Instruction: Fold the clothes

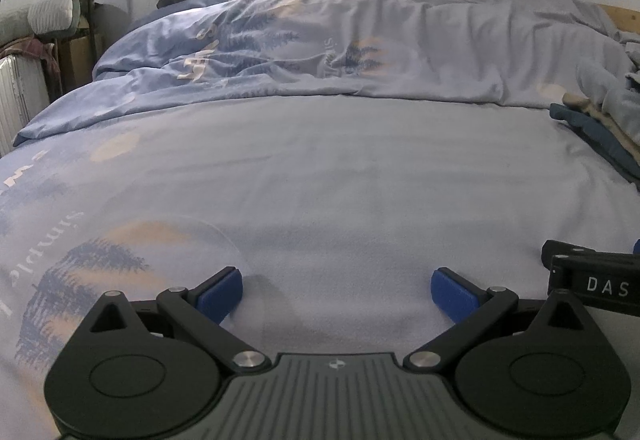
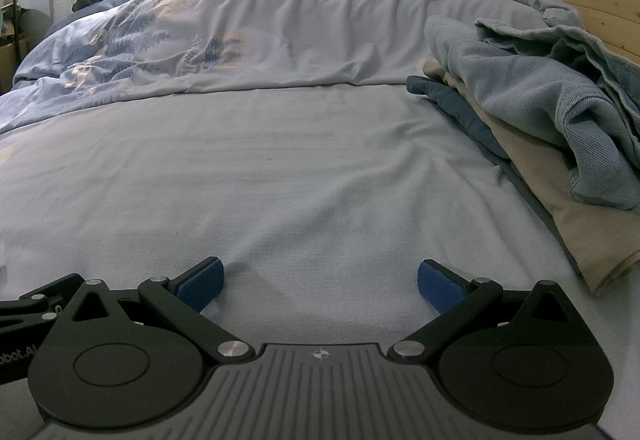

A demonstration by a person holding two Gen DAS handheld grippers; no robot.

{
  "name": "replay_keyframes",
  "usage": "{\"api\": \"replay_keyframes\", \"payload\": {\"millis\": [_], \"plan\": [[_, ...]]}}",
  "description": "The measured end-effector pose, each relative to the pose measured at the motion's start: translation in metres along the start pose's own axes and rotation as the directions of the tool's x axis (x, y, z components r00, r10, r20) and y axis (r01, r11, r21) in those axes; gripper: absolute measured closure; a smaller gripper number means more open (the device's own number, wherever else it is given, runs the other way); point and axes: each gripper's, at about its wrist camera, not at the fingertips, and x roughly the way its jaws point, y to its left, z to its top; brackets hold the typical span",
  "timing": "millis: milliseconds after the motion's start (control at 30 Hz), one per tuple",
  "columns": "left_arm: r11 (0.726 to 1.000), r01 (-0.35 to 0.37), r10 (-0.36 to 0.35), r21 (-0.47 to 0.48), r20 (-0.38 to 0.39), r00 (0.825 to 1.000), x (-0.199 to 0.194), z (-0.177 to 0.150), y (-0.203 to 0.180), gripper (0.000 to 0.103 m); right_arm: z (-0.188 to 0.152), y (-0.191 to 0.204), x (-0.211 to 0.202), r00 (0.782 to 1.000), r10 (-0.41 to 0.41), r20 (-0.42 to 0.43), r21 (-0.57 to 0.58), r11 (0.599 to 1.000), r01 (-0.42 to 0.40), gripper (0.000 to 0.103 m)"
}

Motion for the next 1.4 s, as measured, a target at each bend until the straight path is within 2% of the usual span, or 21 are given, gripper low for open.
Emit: {"api": "replay_keyframes", "payload": {"millis": [1400], "plan": [[1.000, 0.005, -0.005, -0.006, 0.000, 1.000, -0.0007, 0.0000, 0.0028, 0.000, -0.0001, -0.0010, -0.0003, 1.000, 0.001, 0.000, 0.000, 1.000, -0.001, 0.000]]}}
